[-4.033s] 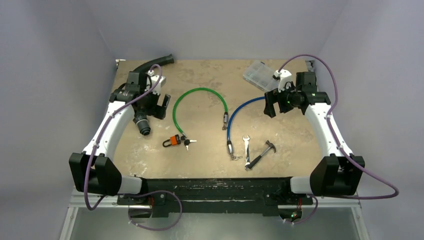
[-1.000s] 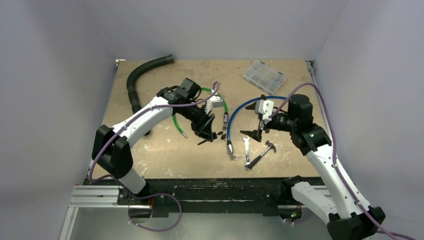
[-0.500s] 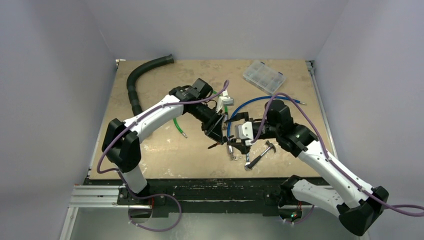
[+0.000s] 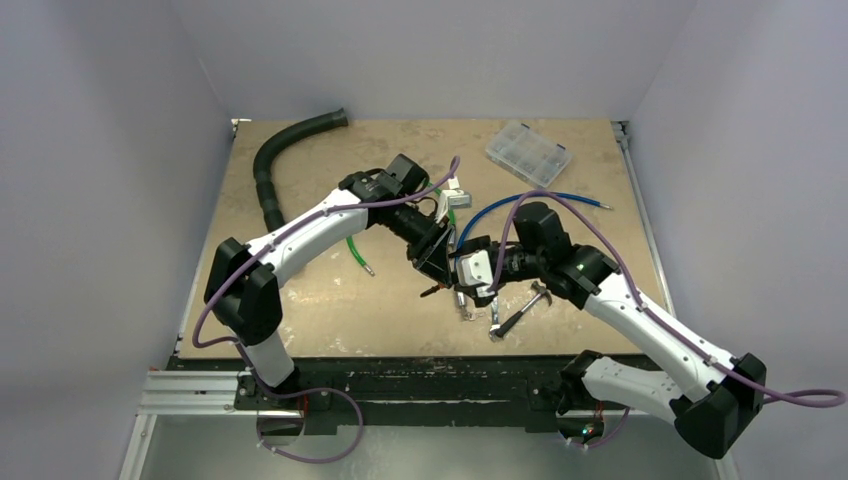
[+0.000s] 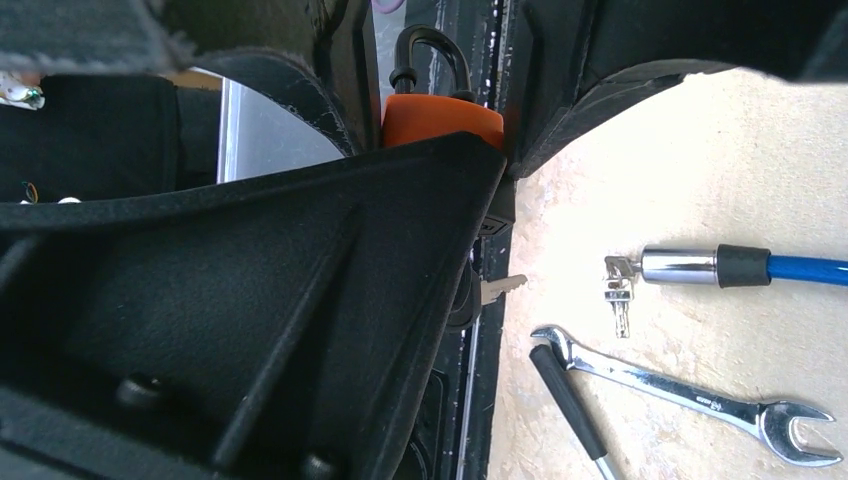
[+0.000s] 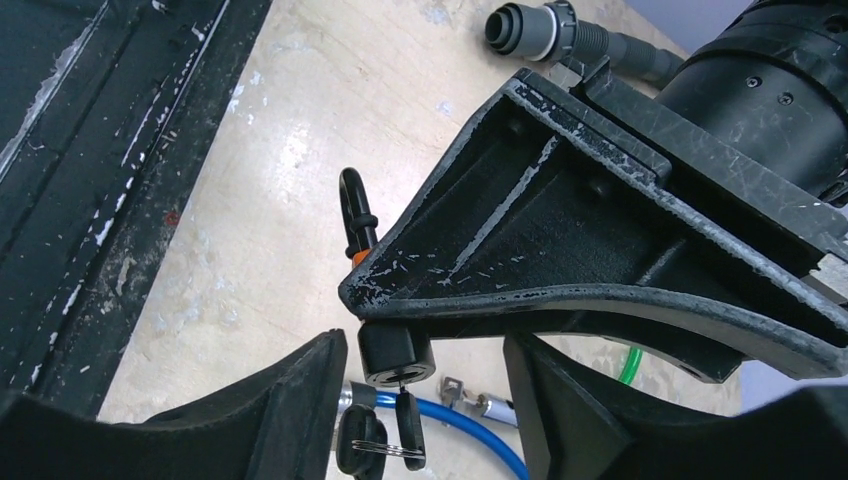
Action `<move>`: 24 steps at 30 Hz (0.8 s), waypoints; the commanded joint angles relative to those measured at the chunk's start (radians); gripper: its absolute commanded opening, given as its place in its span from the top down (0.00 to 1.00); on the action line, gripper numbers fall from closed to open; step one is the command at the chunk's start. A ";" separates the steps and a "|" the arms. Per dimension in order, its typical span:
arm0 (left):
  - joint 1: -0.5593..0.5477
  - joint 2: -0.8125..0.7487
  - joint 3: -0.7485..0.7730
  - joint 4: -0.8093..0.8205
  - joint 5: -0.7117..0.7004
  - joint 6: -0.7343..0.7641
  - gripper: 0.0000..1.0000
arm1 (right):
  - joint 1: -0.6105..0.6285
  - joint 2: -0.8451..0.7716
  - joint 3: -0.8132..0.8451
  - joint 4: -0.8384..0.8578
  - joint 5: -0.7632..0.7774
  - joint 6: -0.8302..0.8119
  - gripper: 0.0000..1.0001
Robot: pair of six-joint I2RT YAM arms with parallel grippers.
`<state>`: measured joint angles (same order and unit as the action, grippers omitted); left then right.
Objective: Lock with the key
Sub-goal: Pick up the lock from the center of the board.
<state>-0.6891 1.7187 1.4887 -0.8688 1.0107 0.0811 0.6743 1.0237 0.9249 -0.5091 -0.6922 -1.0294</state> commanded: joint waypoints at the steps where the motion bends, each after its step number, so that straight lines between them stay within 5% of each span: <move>1: -0.006 -0.024 0.048 0.040 0.070 -0.033 0.93 | 0.013 0.004 -0.007 0.003 0.011 -0.037 0.35; 14: -0.006 -0.019 0.061 0.055 0.094 -0.053 0.97 | 0.018 0.019 -0.012 -0.042 0.042 -0.121 0.50; 19: -0.006 -0.022 0.066 0.051 0.093 -0.044 0.96 | 0.018 0.027 -0.011 -0.051 0.045 -0.135 0.74; 21: -0.006 -0.028 0.073 0.044 0.077 -0.032 0.80 | 0.017 0.031 -0.009 -0.051 0.051 -0.123 0.95; 24: 0.005 -0.046 0.088 0.015 0.031 0.017 0.43 | 0.018 0.031 0.005 -0.040 0.049 -0.050 1.00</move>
<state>-0.6895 1.7187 1.5036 -0.8547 1.0210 0.0460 0.6872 1.0477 0.9203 -0.5430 -0.6624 -1.1442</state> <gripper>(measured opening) 0.485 0.270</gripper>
